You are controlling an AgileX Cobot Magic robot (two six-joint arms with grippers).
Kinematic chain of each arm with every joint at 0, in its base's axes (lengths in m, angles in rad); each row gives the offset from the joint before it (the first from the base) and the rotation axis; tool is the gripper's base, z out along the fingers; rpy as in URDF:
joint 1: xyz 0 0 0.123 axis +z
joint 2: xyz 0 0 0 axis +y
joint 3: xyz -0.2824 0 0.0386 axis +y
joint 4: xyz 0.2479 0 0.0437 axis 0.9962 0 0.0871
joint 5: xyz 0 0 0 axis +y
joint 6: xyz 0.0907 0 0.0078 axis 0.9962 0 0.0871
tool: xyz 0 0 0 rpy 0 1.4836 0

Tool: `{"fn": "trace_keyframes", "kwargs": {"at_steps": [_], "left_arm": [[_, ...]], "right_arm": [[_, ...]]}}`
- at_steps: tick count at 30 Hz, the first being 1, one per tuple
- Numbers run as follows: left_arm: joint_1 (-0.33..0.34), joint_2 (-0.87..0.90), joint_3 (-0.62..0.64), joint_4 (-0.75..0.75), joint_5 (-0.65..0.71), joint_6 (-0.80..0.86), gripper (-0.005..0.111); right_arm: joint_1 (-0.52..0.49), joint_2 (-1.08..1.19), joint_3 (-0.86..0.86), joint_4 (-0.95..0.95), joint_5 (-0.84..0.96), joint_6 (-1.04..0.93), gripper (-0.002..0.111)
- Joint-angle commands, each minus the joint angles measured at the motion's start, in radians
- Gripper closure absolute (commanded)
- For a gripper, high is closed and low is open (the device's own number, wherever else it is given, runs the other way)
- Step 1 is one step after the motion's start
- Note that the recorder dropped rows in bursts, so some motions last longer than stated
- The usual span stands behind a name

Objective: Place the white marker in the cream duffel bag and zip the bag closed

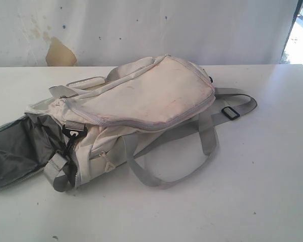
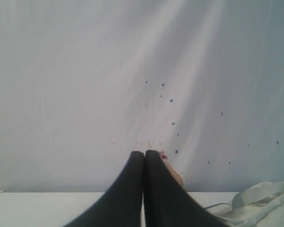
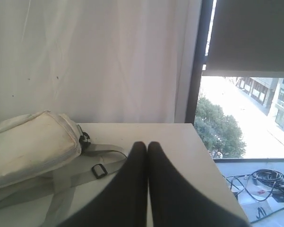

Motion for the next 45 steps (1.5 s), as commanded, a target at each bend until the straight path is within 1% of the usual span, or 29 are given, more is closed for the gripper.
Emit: {"fn": "trace_keyframes", "kwargs": {"at_steps": [1,7,14,16,18,21,23,24,27,29,35,45], "left_arm": [[-0.005,-0.001,0.137,-0.012,-0.178,-0.01,0.107],[-0.005,-0.001,0.31,-0.012,-0.406,-0.01,0.107],[-0.005,-0.001,0.504,-0.012,-0.549,-0.01,0.107],[-0.005,-0.001,0.527,-0.012,-0.587,-0.01,0.107],[-0.005,-0.001,0.527,-0.012,-0.505,-0.012,0.107],[-0.005,-0.001,0.527,-0.012,-0.495,-0.015,0.107],[-0.005,-0.001,0.527,-0.012,-0.493,-0.023,0.107],[-0.005,-0.001,0.527,-0.012,-0.489,-0.031,0.107],[-0.005,-0.001,0.527,-0.012,-0.473,-0.073,0.107],[-0.005,-0.001,0.527,-0.012,-0.431,-0.086,0.107],[-0.005,-0.001,0.527,-0.012,-0.343,-0.086,0.107],[-0.005,-0.001,0.527,-0.012,-0.332,-0.086,0.107]], "right_arm": [[0.004,-0.003,0.16,-0.003,-0.196,0.008,0.108],[0.004,-0.003,0.325,-0.003,-0.398,0.008,0.108],[0.004,-0.003,0.472,0.0,-0.537,0.008,0.108],[0.004,-0.003,0.515,0.0,-0.585,0.008,0.108],[0.004,-0.003,0.559,0.0,-0.627,0.008,0.108],[0.004,-0.003,0.609,0.0,-0.666,0.008,0.108],[0.004,-0.003,0.609,0.0,-0.56,0.008,0.108],[0.004,-0.003,0.609,0.0,-0.541,0.008,0.108],[0.004,-0.003,0.609,0.015,-0.54,0.028,0.108],[0.004,-0.003,0.609,0.024,-0.54,0.034,0.108],[0.004,-0.003,0.609,0.024,-0.512,0.036,0.108],[0.004,-0.003,0.609,0.024,-0.498,0.036,0.108]]}}
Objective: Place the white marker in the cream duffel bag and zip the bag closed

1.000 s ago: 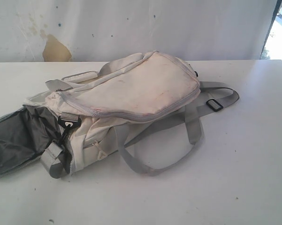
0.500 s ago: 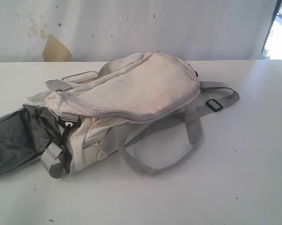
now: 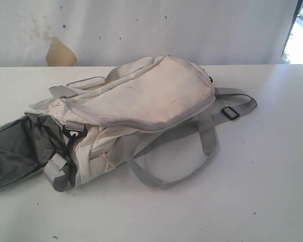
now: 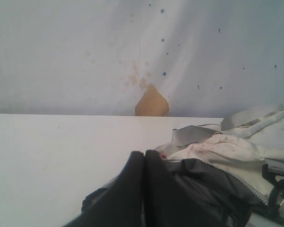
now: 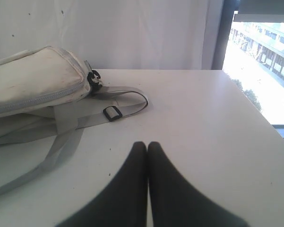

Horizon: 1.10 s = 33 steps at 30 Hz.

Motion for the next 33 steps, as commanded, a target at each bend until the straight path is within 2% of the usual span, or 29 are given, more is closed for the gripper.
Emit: {"fn": "trace_keyframes", "kwargs": {"at_steps": [1,17,33], "left_arm": [[-0.005,-0.003,0.005,-0.008,0.001,-0.007,0.107],[-0.005,-0.003,0.005,-0.042,0.001,-0.005,0.107],[-0.005,-0.003,0.005,-0.129,0.024,0.125,0.107]], "right_arm": [[0.004,-0.005,0.002,0.001,0.003,0.005,0.108],[0.004,-0.005,0.002,0.005,0.002,0.005,0.108],[0.004,-0.005,0.002,0.003,0.002,0.005,0.108]]}}
